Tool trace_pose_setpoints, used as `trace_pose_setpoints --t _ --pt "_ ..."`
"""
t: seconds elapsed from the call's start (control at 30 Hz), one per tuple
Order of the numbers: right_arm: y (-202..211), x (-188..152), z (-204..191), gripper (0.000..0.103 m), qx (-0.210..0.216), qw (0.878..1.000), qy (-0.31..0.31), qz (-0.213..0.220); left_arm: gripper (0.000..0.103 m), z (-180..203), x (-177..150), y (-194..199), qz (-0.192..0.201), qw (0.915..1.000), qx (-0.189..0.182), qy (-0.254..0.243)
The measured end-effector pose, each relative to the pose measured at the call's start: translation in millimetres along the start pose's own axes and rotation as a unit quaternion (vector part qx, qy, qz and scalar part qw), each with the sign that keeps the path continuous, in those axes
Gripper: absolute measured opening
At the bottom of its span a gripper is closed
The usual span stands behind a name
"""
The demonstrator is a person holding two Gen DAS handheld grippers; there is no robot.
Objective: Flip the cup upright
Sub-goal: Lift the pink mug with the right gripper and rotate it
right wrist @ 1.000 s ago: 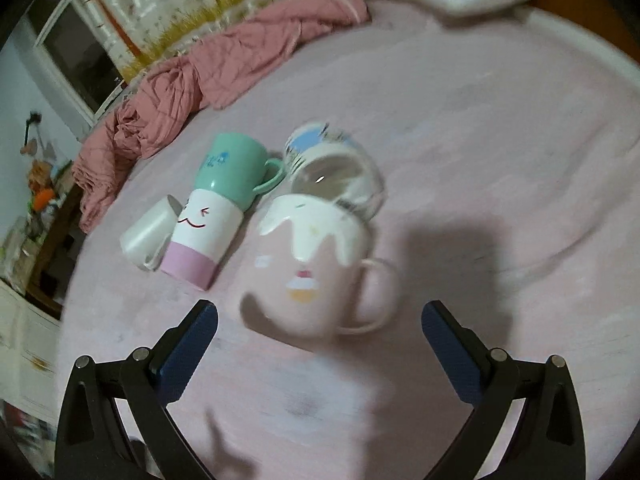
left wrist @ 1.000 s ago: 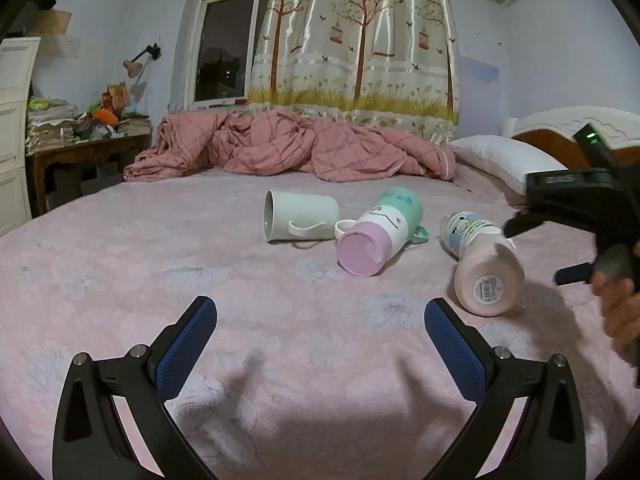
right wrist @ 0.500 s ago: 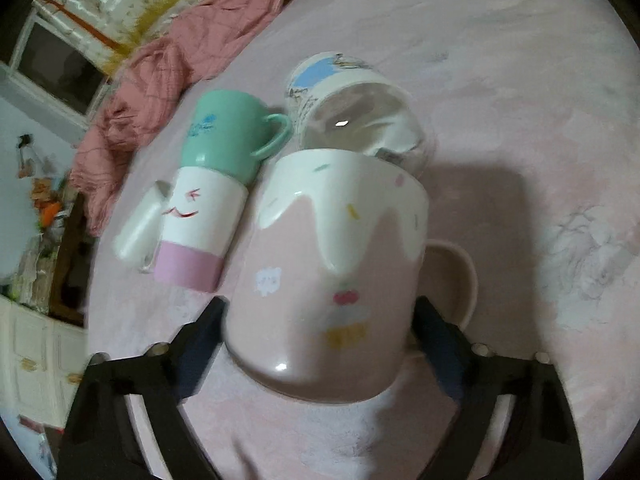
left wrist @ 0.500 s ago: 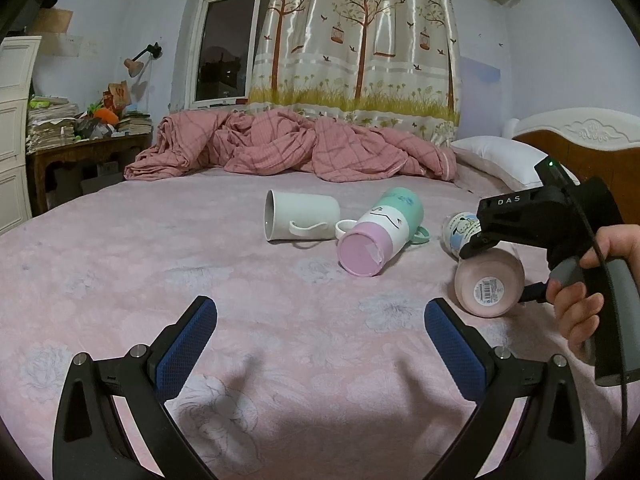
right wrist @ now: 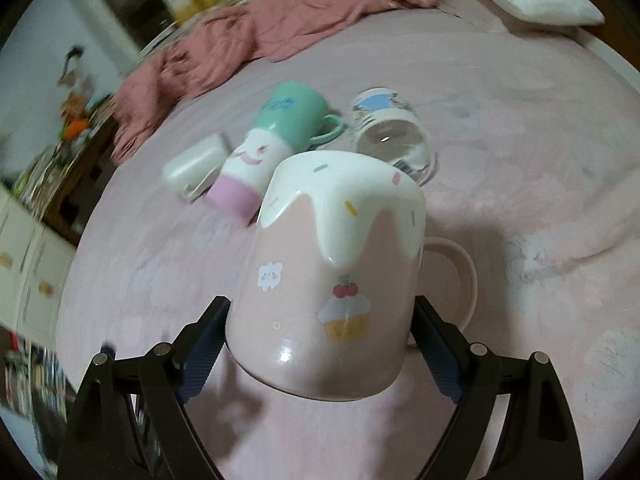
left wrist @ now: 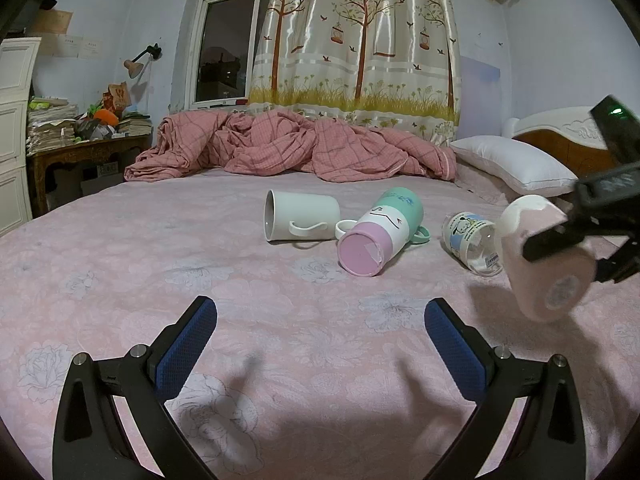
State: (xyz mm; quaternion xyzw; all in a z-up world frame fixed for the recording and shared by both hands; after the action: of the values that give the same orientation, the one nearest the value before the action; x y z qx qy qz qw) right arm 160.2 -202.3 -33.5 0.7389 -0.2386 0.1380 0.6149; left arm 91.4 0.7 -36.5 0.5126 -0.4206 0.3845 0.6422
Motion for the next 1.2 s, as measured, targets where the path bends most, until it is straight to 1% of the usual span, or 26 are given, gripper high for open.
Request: trace_pose_setpoints --t 0.13,0.23,0.3,0.43,0.63,0.7,0.77,0.83,0.9,1.07,1.13,1.2 --pt "8 -25 -8 0.09 -0.011 0.999 0.039 -0.002 0.103 0 0 0 0.0 1.0 0.0 0.0" --pt "8 -50 -4 0.09 -0.015 0.999 0.049 -0.009 0.103 0 0 0 0.0 1.0 0.0 0.0" --pt "1 -60 -3 0.09 -0.011 0.999 0.047 -0.019 0.103 0 0 0 0.001 1.0 0.0 0.0" --pt "-8 -71 -7 0.09 -0.001 0.998 0.049 -0.028 0.103 0 0 -1 0.0 1.0 0.0 0.0" --pt "-17 -75 -8 0.091 -0.005 0.998 0.049 -0.028 0.103 -1 1 -1 -0.001 1.0 0.0 0.0" --pt "-16 -73 -8 0.091 -0.006 0.999 0.049 -0.022 0.103 -1 0 -2 -0.001 1.0 0.0 0.001" --pt "-12 -73 -7 0.093 -0.017 0.998 0.055 -0.009 0.103 -1 0 -1 0.0 1.0 0.0 0.0" --pt "-7 -73 -5 0.1 -0.026 0.998 0.062 0.004 0.103 -1 0 -1 0.0 1.0 0.0 0.0" --pt "0 -72 -3 0.103 -0.024 0.998 0.064 0.014 0.103 -1 0 -1 0.0 1.0 0.0 0.0" --pt "18 -71 15 0.103 -0.02 0.998 0.049 0.04 0.103 -1 1 -1 0.0 1.0 0.001 -0.001" --pt "29 -71 28 0.103 -0.022 0.997 0.038 0.063 0.103 -1 0 -1 -0.001 1.0 0.001 -0.001" --pt "40 -72 41 0.103 -0.033 0.995 0.033 0.088 0.103 -1 0 -1 -0.002 1.0 0.002 -0.005"
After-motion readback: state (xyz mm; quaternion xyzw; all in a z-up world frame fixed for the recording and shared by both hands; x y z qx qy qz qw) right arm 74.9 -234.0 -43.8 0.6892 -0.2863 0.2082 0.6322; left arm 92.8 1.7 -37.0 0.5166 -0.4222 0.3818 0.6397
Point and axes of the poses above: each gripper's, at about its wrist camera, not at the fingertips, and y roughly against the way its jaws point, z to its right, x to its top, the point moved 9 cm from there along -y, roughly the way its jaws point, and after that the axes turned 10 degrees about -x, right-handed, at the moved point
